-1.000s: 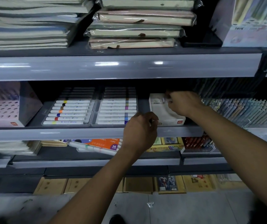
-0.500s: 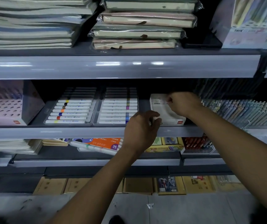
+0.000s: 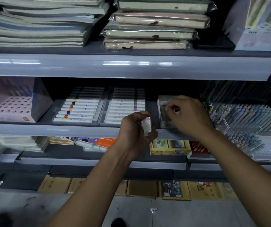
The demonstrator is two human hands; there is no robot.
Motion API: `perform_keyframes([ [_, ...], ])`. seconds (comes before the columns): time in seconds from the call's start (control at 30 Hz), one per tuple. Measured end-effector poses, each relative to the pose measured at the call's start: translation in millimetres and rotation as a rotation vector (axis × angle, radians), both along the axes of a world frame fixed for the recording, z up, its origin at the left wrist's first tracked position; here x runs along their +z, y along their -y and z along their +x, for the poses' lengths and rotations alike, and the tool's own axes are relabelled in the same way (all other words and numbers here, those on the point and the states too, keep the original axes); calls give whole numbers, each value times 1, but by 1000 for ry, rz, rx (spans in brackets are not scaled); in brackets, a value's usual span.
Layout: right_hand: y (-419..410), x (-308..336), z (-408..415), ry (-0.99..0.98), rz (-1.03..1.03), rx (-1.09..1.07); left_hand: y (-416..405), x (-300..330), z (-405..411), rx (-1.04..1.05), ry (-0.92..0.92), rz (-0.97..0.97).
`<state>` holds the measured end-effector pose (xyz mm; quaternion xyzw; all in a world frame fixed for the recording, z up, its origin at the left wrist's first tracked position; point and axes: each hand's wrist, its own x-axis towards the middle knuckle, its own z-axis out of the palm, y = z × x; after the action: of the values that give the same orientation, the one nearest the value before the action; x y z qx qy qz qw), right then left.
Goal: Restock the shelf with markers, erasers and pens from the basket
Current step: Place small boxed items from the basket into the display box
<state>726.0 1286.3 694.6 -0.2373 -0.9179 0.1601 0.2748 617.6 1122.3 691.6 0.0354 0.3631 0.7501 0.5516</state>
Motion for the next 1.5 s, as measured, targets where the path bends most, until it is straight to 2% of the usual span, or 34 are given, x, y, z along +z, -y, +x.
perform_keyframes([
  [0.13,26,2,3,-139,-177,103,-2,-2,0,38,60,-11],
  [0.27,51,-1,5,-99,-333,177,-5,-2,3,96,-2,-2],
  [0.4,56,-8,3,-38,-293,142,-8,-2,6,101,-96,-61],
  [0.6,54,-8,7,-100,-402,198,-7,-2,9,106,-209,-59],
  [0.8,50,-7,9,-144,-360,159,0,-4,6,91,-267,-45],
  [1.0,50,-7,10,-276,-531,96,-1,-7,7,67,-380,-117],
  [1.17,46,-2,8,-336,-645,167,-3,-11,9,11,-516,-121],
  [1.27,32,0,9,-311,-605,150,-5,-14,11,3,-630,-127],
  [1.37,7,0,10,-186,-408,39,-8,-19,11,0,-753,-146],
  [1.5,-19,-5,5,-11,-151,-39,-16,-25,9,-14,-1061,-234],
])
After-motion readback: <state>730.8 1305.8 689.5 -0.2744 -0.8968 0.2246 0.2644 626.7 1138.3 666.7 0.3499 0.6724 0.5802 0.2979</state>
